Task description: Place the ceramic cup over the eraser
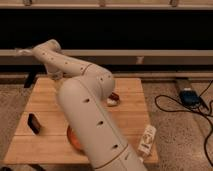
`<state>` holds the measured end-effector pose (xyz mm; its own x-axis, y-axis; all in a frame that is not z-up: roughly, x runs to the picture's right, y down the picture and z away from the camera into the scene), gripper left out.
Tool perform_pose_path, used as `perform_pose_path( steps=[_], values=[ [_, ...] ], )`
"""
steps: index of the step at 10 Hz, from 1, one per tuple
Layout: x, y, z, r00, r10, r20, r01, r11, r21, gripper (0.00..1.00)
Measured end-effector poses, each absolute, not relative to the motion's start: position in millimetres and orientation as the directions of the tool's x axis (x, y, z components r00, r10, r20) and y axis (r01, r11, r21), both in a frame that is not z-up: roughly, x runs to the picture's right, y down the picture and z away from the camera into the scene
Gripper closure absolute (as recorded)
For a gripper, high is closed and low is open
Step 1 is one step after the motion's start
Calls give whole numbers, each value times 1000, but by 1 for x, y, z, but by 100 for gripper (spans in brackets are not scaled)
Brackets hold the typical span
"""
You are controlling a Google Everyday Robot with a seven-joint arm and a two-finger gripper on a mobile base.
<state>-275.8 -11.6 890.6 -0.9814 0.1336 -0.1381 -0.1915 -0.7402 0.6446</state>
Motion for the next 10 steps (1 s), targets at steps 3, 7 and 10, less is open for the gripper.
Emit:
perform_pose_path(
  steps=[3,7,10],
  values=[
    [-274,2,891,-983,127,-136,-186,-717,672,20],
    [-275,16,892,-979,140,-149,-204,-712,672,20],
    [-273,16,893,-975,155,-161,-223,-720,658,20]
  ],
)
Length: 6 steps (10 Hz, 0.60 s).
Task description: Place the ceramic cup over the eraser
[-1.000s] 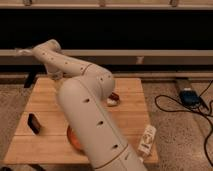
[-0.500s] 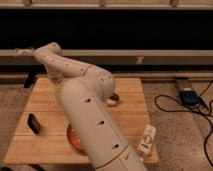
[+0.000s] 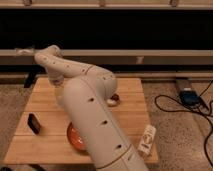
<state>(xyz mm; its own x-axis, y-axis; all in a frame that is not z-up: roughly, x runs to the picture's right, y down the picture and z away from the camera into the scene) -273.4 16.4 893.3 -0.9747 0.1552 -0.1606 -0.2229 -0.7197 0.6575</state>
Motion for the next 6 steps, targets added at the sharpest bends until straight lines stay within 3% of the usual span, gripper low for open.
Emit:
perform_pose_path(
  steps=[3,6],
  values=[
    [-277,14,893,-968,173,-180,-249,-722,645,25],
    [-279,13,893,-964,180,-194,-263,-722,640,50]
  ],
)
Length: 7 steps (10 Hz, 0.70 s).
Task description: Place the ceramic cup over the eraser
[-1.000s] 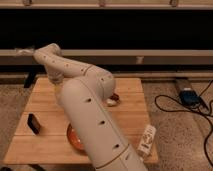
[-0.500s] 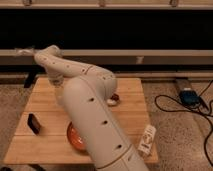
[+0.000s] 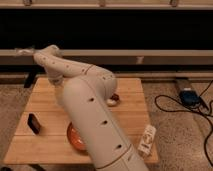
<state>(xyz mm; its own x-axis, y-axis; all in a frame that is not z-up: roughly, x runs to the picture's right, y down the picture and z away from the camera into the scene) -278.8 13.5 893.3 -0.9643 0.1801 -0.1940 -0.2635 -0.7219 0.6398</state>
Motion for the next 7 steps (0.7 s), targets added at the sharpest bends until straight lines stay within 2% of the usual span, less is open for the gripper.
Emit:
perform_pose_path(
  steps=[7],
  values=[
    [-278,13,893,-964,180,-194,-263,-722,639,51]
  ],
)
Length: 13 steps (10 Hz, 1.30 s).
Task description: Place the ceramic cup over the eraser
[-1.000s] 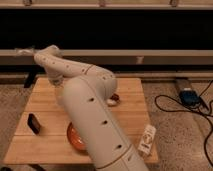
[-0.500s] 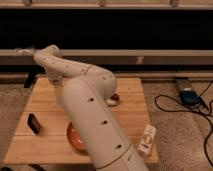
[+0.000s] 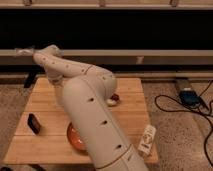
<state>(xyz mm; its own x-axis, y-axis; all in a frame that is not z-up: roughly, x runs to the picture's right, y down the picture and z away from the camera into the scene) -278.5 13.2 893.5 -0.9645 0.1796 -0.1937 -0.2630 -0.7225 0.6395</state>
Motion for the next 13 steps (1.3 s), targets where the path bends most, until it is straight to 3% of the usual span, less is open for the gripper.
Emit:
perform_pose_path(
  steps=[5,9,13],
  values=[
    [-276,10,890,-974,156,-166,-228,-715,661,51],
    [-280,-7,869,-989,126,-77,-143,-679,720,51],
    [-279,-15,825,-1000,25,-10,-24,-699,715,51]
  ],
)
